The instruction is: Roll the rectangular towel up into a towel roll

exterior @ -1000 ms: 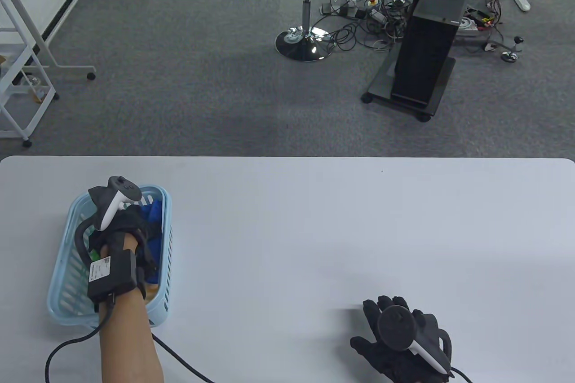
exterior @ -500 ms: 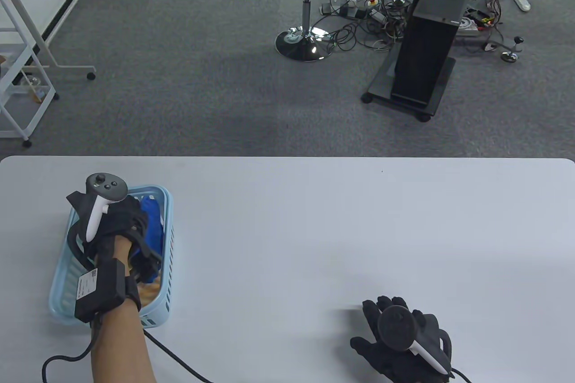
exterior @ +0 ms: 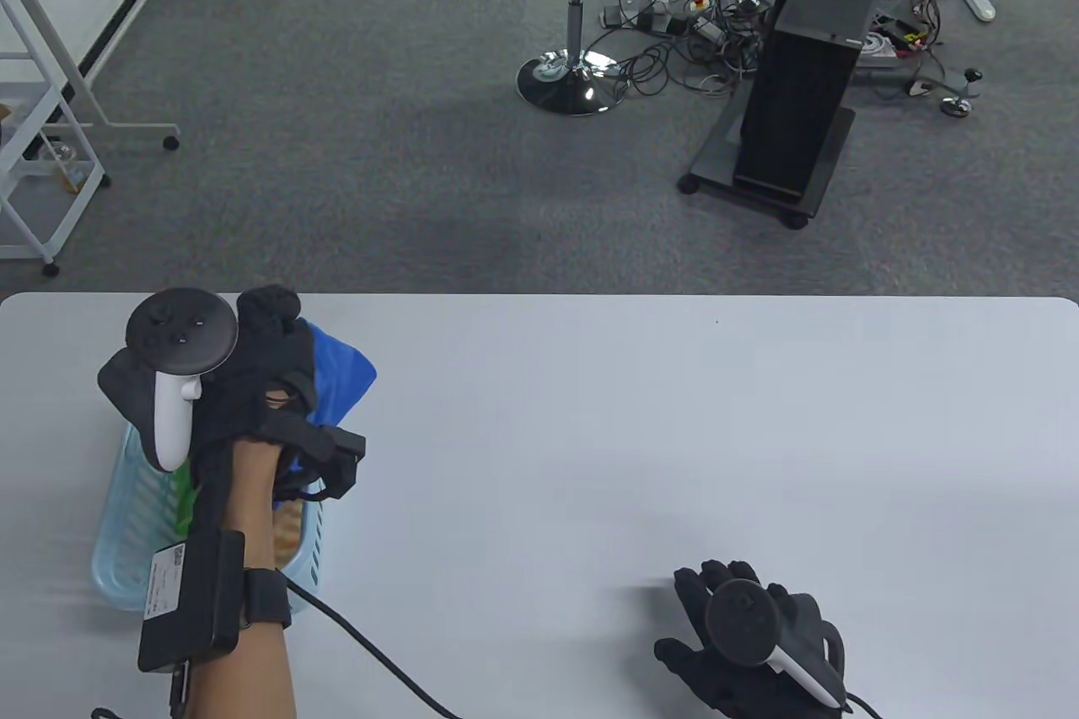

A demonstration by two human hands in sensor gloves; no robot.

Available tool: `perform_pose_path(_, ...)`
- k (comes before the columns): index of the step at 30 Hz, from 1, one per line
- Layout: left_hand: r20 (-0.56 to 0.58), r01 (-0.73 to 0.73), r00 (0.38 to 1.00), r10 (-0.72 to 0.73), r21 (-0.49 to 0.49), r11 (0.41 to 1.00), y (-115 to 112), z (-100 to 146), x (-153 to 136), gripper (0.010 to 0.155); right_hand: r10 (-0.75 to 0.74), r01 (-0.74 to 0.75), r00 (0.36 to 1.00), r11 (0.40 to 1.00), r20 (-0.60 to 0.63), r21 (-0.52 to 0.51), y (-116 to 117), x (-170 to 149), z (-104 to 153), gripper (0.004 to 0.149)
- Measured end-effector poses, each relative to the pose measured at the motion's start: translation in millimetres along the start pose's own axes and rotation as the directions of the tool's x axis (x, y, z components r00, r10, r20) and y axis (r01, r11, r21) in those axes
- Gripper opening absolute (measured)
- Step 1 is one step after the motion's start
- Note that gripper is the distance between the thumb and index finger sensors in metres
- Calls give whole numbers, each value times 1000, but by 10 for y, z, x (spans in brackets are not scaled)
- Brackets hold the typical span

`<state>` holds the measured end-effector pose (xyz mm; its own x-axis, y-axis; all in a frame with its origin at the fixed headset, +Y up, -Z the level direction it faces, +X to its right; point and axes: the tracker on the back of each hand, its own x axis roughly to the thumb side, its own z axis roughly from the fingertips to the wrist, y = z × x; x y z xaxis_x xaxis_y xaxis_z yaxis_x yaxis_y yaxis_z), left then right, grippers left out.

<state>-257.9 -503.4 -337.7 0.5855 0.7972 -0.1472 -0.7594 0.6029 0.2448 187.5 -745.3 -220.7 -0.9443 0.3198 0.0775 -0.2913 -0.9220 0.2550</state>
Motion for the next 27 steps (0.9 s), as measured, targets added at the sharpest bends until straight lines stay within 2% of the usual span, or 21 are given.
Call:
perform_pose_path(6,174,-164,967,186,-131,978,-237,245,618,56,-14,14,1000,1000,8,-3,6,-5,-5,89)
perform_pose_path(8,242,-263,921,305,-191,946,-296,352,876,56,-12,12,1000,1000,8,-5,8,-7,-2,89)
perform_pose_path(11,322,-419,806,496,-282,863,-329,503,1227,55,-11,11,1000,1000,4,-5,5,-12,1,89)
perform_pose_path(13,351,-475,751,559,-299,827,-368,598,1404,54,-14,14,1000,1000,0,-5,2,-16,0,88)
perform_pose_path(14,359,-465,757,546,-291,836,-398,623,1444,54,-14,14,1000,1000,-1,-5,2,-18,0,88)
perform_pose_path(15,363,-416,790,494,-275,867,-461,645,1465,54,-13,13,1000,1000,-6,-3,3,-22,-2,88)
perform_pose_path(17,337,-285,871,356,-244,927,-644,646,1396,54,-13,13,1000,1000,-19,0,6,-35,-4,88)
perform_pose_path(19,307,-151,926,220,-232,961,-888,621,1204,51,-1,1,1000,1000,-30,9,8,-49,-4,88)
perform_pose_path(21,238,9,971,32,-167,986,-1238,589,823,50,48,-48,998,999,-50,2,-2,-63,4,88)
perform_pose_path(22,193,75,980,-40,-176,981,-1367,572,660,49,62,-62,996,998,-56,3,-2,-73,4,88)
perform_pose_path(24,122,206,976,-179,-264,942,-1669,568,248,50,56,-54,996,998,-63,21,6,-90,-2,88)
perform_pose_path(26,78,255,967,-243,-339,906,-1917,623,-106,49,42,-40,997,999,-67,34,13,-99,-11,88)
perform_pose_path(27,57,254,967,-250,-344,904,-1996,670,-234,49,43,-41,997,999,-66,33,11,-98,-12,88)
